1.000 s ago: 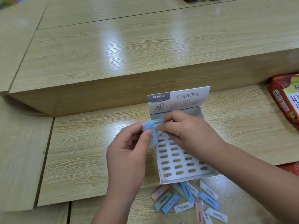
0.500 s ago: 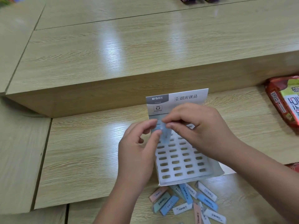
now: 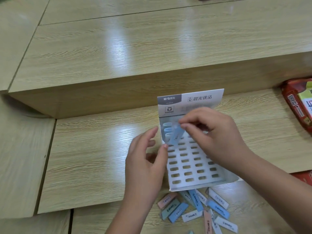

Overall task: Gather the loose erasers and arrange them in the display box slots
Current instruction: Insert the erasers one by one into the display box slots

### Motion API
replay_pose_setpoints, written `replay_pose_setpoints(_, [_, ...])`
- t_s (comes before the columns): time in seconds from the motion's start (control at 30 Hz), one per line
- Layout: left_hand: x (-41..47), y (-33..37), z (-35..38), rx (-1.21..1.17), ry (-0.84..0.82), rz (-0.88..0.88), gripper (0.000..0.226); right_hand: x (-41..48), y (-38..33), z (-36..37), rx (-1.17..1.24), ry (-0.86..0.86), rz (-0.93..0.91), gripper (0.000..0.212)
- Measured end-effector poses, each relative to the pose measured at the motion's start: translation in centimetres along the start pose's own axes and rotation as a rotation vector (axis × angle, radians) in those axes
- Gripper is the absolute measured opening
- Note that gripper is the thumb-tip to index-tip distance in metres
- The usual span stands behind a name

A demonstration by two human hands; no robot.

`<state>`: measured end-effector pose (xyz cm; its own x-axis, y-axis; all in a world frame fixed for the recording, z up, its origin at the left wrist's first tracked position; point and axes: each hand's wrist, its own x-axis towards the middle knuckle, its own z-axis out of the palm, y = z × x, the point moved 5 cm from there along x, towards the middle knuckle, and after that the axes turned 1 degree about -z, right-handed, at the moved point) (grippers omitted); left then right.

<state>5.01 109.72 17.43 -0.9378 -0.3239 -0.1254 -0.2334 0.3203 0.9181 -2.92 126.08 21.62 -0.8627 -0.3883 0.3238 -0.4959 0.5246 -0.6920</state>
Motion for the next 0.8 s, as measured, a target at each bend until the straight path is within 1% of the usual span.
replay_pose_setpoints(0.07, [0.3, 1.2, -0.1, 0.115, 0.005, 0.088, 0.031, 0.2, -0.1, -0.9, 0.195, 0.039, 0.13, 0.014])
replay_pose_setpoints(0.13, [0.7, 2.2, 0.6, 0.204, -0.07, 0.124, 0.027, 0.4, -0.5, -1.2, 0.38, 0.04, 0.211, 0.02])
replay_pose_setpoints(0.17, [0.9, 2.6, 0.9, 0.201, -0.103, 0.118, 0.021, 0.5, -0.8, -1.3, 0.426, 0.042, 0.224, 0.021])
replay_pose_setpoints(0.23, [1.2, 3.2, 1.2, 0.073, -0.152, 0.061, 0.007, 0.5, -1.0, -1.2, 0.526, 0.057, 0.259, 0.021])
replay_pose_setpoints(0.3, [1.2, 3.4, 1.3, -0.093, -0.217, -0.036, 0.005, 0.1, -0.5, -0.6, 0.623, 0.032, 0.337, 0.027])
replay_pose_setpoints(0.37, [1.1, 3.4, 1.4, -0.176, -0.264, -0.096, 0.005, -0.7, 0.1, 0.3, 0.611, -0.062, 0.414, 0.029])
replay_pose_setpoints(0.43, [1.1, 3.3, 1.5, -0.182, -0.276, -0.111, 0.003, -1.6, 0.4, 0.9, 0.622, -0.143, 0.474, 0.017])
replay_pose_setpoints(0.47, [1.1, 3.3, 1.5, -0.176, -0.281, -0.113, 0.002, -1.8, 0.4, 1.0, 0.646, -0.158, 0.494, 0.011])
replay_pose_setpoints(0.5, [1.1, 3.3, 1.6, -0.166, -0.285, -0.112, 0.003, -2.0, 0.4, 0.9, 0.671, -0.163, 0.503, 0.009])
replay_pose_setpoints(0.57, [1.0, 3.1, 1.8, -0.123, -0.289, -0.101, 0.004, -1.9, 0.6, 0.7, 0.706, -0.154, 0.509, 0.012])
replay_pose_setpoints(0.63, [1.0, 3.0, 1.8, -0.079, -0.274, -0.076, 0.005, -1.5, 0.7, 0.3, 0.69, -0.107, 0.495, 0.015])
replay_pose_setpoints(0.73, [1.2, 2.7, 1.4, 0.043, -0.202, -0.022, 0.017, -0.9, 0.8, -0.1, 0.575, -0.064, 0.448, 0.01])
replay_pose_setpoints(0.8, [1.5, 2.1, 0.7, 0.08, -0.095, -0.027, 0.023, -0.8, 1.0, -0.1, 0.383, -0.086, 0.409, 0.011])
